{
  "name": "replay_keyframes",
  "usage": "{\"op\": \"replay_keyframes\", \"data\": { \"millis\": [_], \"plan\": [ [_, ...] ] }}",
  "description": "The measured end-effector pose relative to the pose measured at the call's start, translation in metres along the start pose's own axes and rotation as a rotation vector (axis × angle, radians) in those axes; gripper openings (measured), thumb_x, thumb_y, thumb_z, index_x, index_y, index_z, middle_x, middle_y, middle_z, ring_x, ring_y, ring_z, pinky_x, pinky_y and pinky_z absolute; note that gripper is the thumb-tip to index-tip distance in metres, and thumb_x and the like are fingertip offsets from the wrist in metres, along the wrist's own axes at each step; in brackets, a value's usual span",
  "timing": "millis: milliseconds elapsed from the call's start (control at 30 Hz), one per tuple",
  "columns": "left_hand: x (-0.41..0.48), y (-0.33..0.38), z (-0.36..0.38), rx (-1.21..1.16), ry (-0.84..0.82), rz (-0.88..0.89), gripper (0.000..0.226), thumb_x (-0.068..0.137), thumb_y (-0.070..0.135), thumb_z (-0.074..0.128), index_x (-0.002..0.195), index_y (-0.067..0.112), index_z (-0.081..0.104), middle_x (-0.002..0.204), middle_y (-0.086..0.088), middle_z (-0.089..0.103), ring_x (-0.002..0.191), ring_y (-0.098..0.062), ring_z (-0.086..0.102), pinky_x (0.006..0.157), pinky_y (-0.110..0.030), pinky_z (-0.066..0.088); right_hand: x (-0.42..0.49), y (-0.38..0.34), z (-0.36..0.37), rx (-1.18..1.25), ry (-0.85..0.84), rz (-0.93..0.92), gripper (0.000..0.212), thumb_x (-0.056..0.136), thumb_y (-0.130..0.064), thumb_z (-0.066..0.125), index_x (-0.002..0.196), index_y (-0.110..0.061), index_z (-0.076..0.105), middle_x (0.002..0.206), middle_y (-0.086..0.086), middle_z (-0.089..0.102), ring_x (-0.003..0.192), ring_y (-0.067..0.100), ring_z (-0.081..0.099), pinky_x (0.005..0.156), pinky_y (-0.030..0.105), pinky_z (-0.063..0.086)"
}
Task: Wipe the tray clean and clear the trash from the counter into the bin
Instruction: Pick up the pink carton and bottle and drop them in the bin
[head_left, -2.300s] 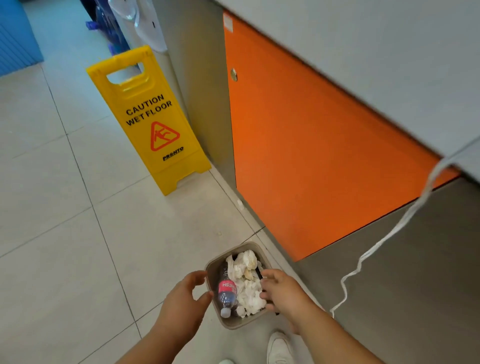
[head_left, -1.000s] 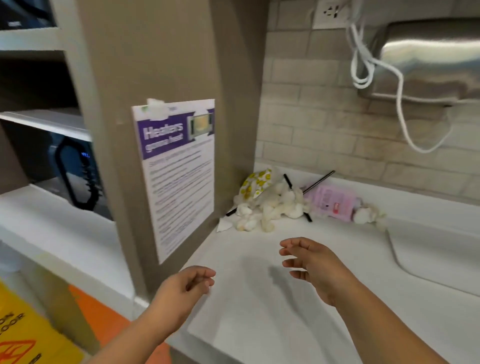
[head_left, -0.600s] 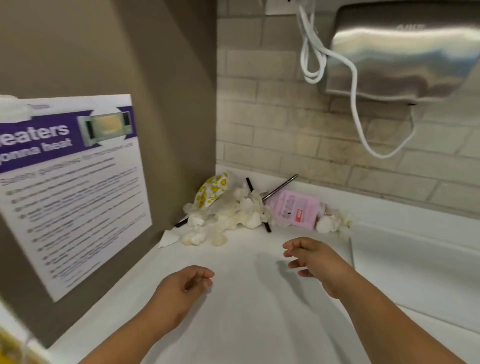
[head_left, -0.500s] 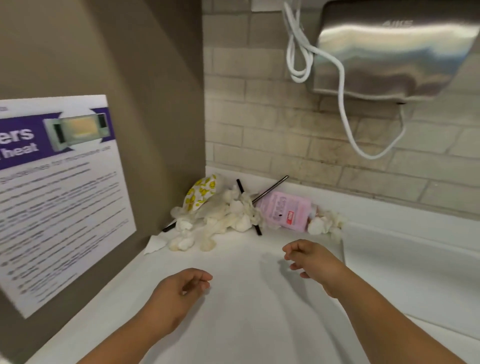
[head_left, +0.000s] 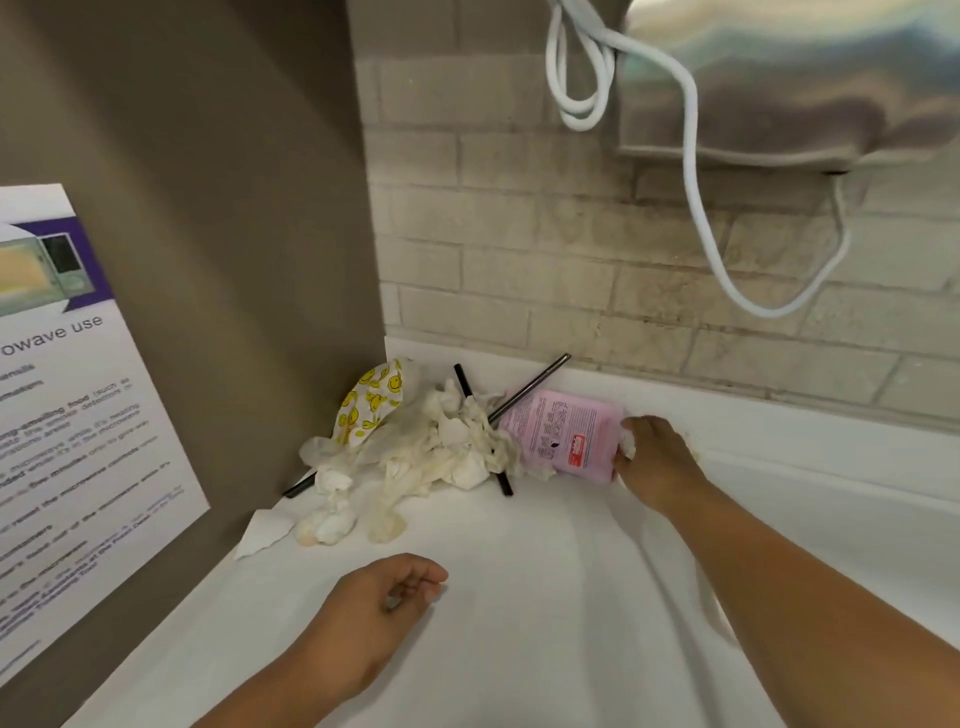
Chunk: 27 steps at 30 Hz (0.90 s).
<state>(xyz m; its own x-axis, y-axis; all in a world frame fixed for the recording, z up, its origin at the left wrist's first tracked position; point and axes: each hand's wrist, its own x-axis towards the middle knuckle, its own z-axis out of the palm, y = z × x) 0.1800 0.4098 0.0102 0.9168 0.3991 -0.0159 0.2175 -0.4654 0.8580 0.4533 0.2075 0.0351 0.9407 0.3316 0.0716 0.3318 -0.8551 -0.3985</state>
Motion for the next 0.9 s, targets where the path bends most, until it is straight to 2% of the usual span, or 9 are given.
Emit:
{"op": "replay_keyframes", "data": {
  "millis": [133,267,367,433,533,633,800,900],
  "plan": [
    [0.012,-0.001,0.003,-0.039,-0.010,-0.009,0.015,0.088,0.018,0.063,0.088,0.032,0.070,0.090,0.027,0.067,0.085,0.009,0.060,0.077,-0.003,0.043,0.033,0.000,0.004,-0.009,-0.058,-0.025,0.060,0.094,-0.025,0.051,0.147,-0.014,0.026,0.154,0.006,0.028,0.139,0.028,0.030,0.112,0.045,0.031],
    [0.021,-0.002,0.007,-0.054,-0.022,-0.009,0.016,0.087,0.020,0.064,0.087,0.034,0.071,0.093,0.022,0.069,0.089,0.004,0.061,0.080,-0.007,0.045,0.048,-0.005,0.002,-0.091,-0.149,0.011,0.065,0.096,-0.036,0.046,0.151,-0.022,0.014,0.153,0.007,0.030,0.138,0.031,0.030,0.110,0.046,0.031],
    [0.026,-0.001,0.010,-0.044,-0.031,0.003,0.017,0.088,0.018,0.063,0.089,0.033,0.070,0.092,0.025,0.068,0.090,0.006,0.060,0.079,-0.005,0.043,0.046,-0.010,-0.003,-0.239,-0.125,-0.029,0.062,0.090,-0.047,0.052,0.144,-0.024,0.032,0.141,0.008,0.036,0.129,0.032,0.034,0.101,0.046,0.037],
    [0.029,0.000,0.012,-0.049,-0.040,0.016,0.018,0.089,0.015,0.062,0.090,0.032,0.070,0.092,0.024,0.068,0.089,0.006,0.060,0.077,-0.003,0.042,0.039,-0.012,-0.002,-0.205,-0.159,-0.071,0.057,0.084,-0.046,0.060,0.134,-0.023,0.044,0.128,0.010,0.042,0.120,0.032,0.040,0.097,0.042,0.040],
    [0.034,0.004,0.017,-0.091,-0.049,0.030,0.022,0.089,0.008,0.060,0.090,0.027,0.070,0.094,0.019,0.069,0.087,0.004,0.063,0.076,-0.004,0.043,0.022,-0.015,0.002,-0.083,-0.241,-0.123,0.063,0.075,-0.039,0.070,0.129,-0.023,0.044,0.124,0.008,0.045,0.113,0.029,0.050,0.093,0.039,0.045],
    [0.038,0.008,0.021,-0.104,-0.064,0.051,0.022,0.089,0.009,0.061,0.090,0.029,0.070,0.095,0.016,0.070,0.089,0.001,0.063,0.076,-0.005,0.043,0.001,-0.022,0.006,-0.122,-0.302,-0.186,0.067,0.075,-0.039,0.068,0.134,-0.032,0.038,0.130,0.001,0.039,0.116,0.024,0.051,0.095,0.039,0.044],
    [0.040,0.014,0.026,-0.070,-0.049,0.058,0.022,0.088,0.015,0.062,0.091,0.036,0.069,0.096,0.010,0.069,0.094,-0.002,0.061,0.078,-0.005,0.043,-0.035,-0.026,0.022,0.010,-0.230,-0.248,0.064,0.071,-0.042,0.069,0.130,-0.033,0.045,0.130,-0.001,0.037,0.115,0.024,0.052,0.096,0.036,0.046],
    [0.043,0.018,0.029,0.041,-0.027,0.096,0.024,0.088,0.019,0.062,0.101,0.039,0.062,0.105,0.018,0.057,0.094,0.002,0.055,0.080,-0.013,0.043,-0.060,-0.031,0.027,0.148,-0.201,-0.248,0.060,0.072,-0.037,0.070,0.128,-0.034,0.049,0.132,-0.002,0.035,0.113,0.019,0.052,0.097,0.029,0.044]
  ]
}}
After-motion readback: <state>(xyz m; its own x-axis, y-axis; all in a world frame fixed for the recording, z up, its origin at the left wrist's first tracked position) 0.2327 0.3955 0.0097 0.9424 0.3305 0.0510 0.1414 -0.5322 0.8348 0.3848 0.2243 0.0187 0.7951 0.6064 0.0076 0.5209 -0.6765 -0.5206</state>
